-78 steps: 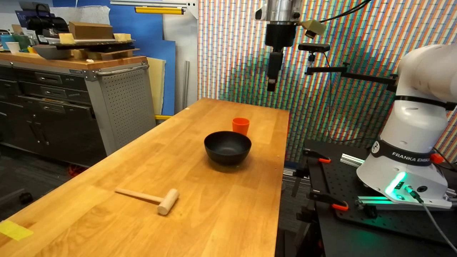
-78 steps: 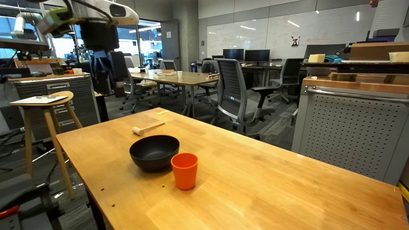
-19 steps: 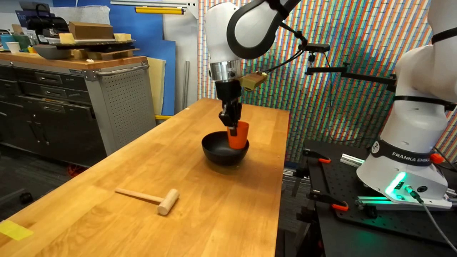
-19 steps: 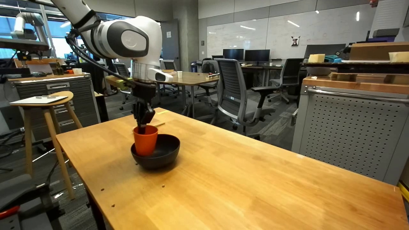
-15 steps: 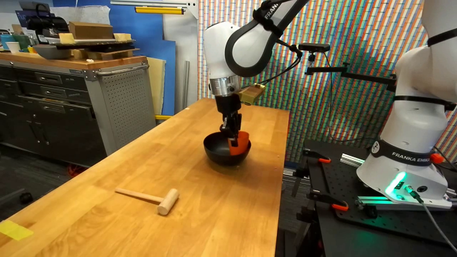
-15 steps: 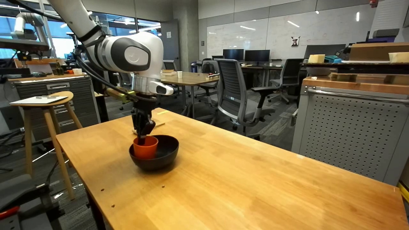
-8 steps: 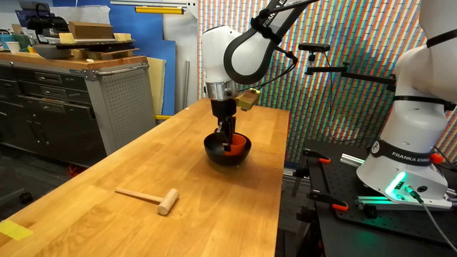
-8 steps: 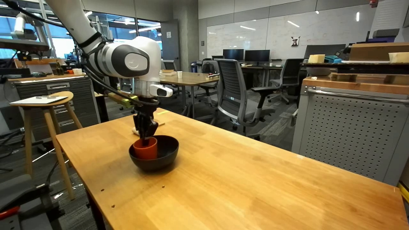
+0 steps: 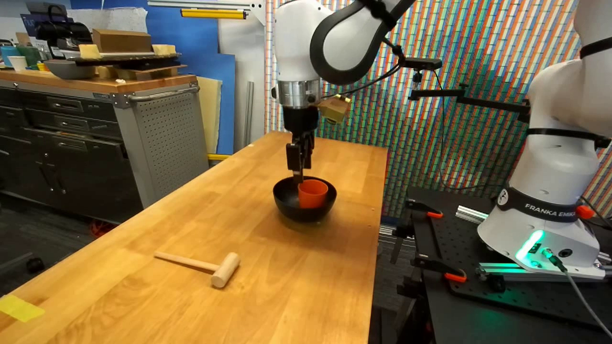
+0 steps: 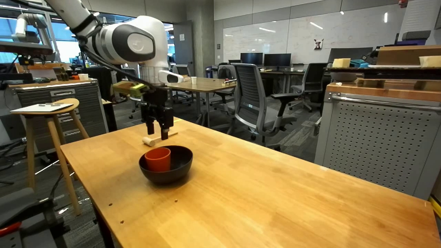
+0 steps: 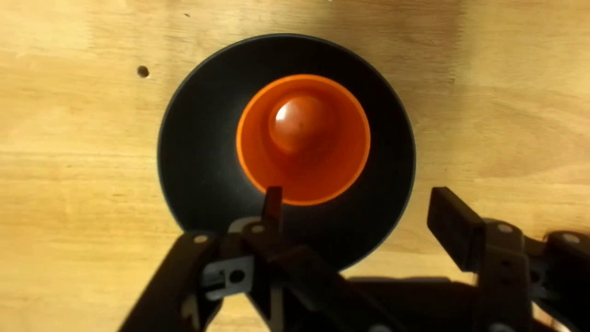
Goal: Place the orange cup inside the black bowl
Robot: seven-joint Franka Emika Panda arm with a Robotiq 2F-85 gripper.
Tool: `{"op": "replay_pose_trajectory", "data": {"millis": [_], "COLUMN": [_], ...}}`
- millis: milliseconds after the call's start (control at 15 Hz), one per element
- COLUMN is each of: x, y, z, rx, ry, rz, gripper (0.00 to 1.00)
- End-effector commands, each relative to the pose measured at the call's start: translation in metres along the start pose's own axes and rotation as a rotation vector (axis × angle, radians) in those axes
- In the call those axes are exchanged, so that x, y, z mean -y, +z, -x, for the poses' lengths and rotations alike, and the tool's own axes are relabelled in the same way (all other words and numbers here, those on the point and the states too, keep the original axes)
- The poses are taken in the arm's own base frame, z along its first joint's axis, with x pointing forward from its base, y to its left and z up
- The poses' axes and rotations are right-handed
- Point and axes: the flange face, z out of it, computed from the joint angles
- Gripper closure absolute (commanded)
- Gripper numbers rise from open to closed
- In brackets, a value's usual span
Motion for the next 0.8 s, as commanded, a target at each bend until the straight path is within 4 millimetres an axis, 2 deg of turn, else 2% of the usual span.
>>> {"op": "replay_pose_trajectory", "data": {"millis": [0, 200, 400, 467, 600, 733], "x": [-0.008, -0.013, -0.021, -0.014, -0.016, -0.017], "y": [-0.075, -0.129, -0.165, -0.148, -0.164, -0.164], "z": [0.030, 0.048, 0.068, 0.048, 0.060, 0.063], "rx": [-0.066, -0.117, -0.116, -0.117, -0.120, -0.120], "ry": [-0.035, -0.035, -0.035, -0.023, -0.024, -0.025], "rz": [0.037, 0.029, 0.020, 0.028, 0.030, 0.030], "gripper": [0.00, 0.00, 0.00, 0.00, 0.00, 0.00]}}
